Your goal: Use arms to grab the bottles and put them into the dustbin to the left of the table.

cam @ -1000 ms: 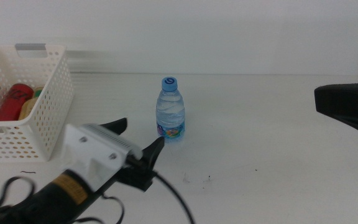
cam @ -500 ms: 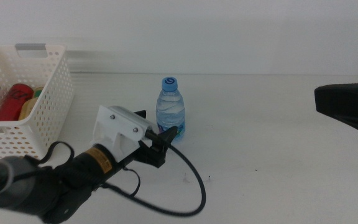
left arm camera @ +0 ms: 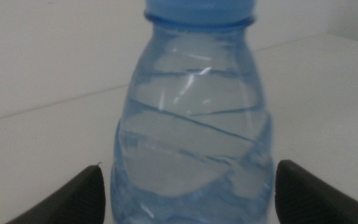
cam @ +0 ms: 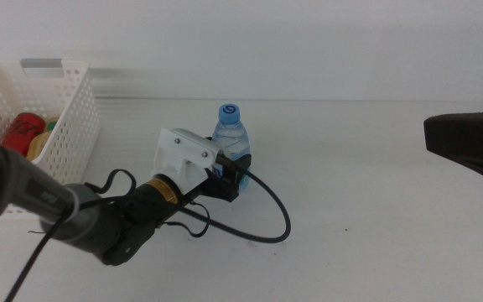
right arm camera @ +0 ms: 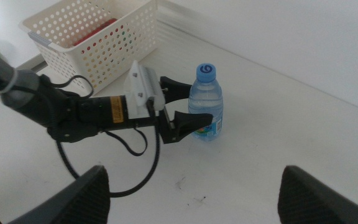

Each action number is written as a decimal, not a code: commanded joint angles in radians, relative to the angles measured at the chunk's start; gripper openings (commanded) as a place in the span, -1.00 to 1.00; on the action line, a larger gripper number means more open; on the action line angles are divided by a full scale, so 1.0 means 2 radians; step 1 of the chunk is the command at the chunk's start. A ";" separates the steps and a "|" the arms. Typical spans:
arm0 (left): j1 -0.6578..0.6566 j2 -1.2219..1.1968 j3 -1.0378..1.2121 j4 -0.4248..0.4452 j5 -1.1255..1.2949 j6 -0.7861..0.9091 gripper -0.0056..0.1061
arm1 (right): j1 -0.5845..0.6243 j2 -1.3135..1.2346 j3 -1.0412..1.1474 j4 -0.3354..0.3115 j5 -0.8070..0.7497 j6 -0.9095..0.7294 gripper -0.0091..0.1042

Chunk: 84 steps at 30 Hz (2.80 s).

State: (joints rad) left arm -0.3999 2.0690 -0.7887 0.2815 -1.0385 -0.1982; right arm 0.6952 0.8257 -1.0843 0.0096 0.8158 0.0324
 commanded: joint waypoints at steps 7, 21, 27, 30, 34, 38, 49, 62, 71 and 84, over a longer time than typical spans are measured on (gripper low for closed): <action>0.002 0.044 -0.057 0.004 0.005 -0.010 0.78 | 0.001 -0.001 -0.004 -0.002 -0.006 -0.002 0.70; 0.001 0.066 -0.107 0.004 0.046 -0.010 0.61 | 0.001 -0.001 -0.004 -0.002 -0.006 -0.002 0.70; 0.001 0.051 -0.104 0.028 0.057 -0.021 -0.04 | 0.001 -0.001 -0.004 -0.002 -0.006 -0.002 0.70; 0.001 0.017 -0.096 0.038 0.089 -0.022 -0.26 | 0.001 -0.001 -0.004 -0.002 -0.006 -0.002 0.70; 0.001 -0.051 -0.061 0.028 0.110 -0.021 -0.32 | 0.001 -0.001 -0.004 -0.002 -0.006 -0.002 0.70; 0.001 -0.128 -0.030 0.028 0.167 -0.027 -0.31 | 0.001 -0.001 -0.004 -0.002 -0.006 -0.002 0.70; 0.001 -0.355 -0.043 0.108 0.427 -0.155 -0.31 | 0.001 -0.001 -0.004 -0.002 -0.006 -0.002 0.70; 0.047 -0.385 -0.219 -0.155 0.737 0.124 -0.31 | 0.001 -0.001 -0.004 -0.002 -0.006 -0.002 0.70; 0.169 -0.288 -0.407 -0.230 0.952 0.227 -0.31 | 0.001 -0.001 -0.004 -0.002 -0.006 -0.002 0.70; 0.289 -0.089 -0.633 -0.262 1.130 0.274 -0.31 | 0.001 -0.001 -0.004 -0.002 -0.006 -0.002 0.70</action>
State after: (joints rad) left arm 0.1575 1.8710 -2.0336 -0.2228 1.2323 0.3413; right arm 0.6952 0.8257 -1.0843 0.0096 0.8158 0.0324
